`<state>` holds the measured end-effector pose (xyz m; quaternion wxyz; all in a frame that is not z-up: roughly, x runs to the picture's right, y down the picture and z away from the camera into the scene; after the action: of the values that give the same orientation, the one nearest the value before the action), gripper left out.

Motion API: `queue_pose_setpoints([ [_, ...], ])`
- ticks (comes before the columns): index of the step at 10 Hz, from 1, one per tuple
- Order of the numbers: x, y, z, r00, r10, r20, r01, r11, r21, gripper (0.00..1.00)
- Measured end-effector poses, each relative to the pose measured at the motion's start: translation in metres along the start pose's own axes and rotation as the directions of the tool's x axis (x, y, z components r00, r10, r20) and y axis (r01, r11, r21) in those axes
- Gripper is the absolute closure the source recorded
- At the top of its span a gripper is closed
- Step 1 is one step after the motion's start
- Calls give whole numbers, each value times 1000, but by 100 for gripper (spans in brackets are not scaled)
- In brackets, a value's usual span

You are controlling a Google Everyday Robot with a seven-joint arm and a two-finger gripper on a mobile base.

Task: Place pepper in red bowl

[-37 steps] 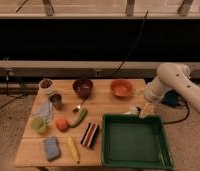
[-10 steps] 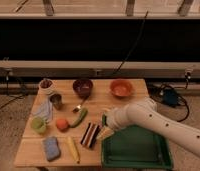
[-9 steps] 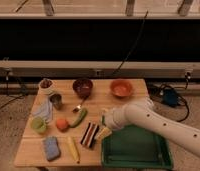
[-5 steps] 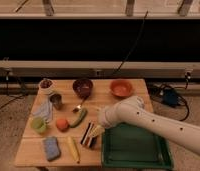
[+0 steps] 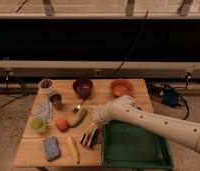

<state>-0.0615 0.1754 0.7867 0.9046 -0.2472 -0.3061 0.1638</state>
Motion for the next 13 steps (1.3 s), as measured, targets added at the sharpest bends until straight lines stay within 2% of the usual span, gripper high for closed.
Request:
queue_pose_setpoints([
  [7, 5, -22, 31, 999, -30, 11, 30, 999, -18, 20],
  [11, -8, -36, 60, 999, -47, 22, 48, 997, -60, 20],
  [13, -6, -43, 71, 999, -43, 23, 45, 996, -72, 20],
])
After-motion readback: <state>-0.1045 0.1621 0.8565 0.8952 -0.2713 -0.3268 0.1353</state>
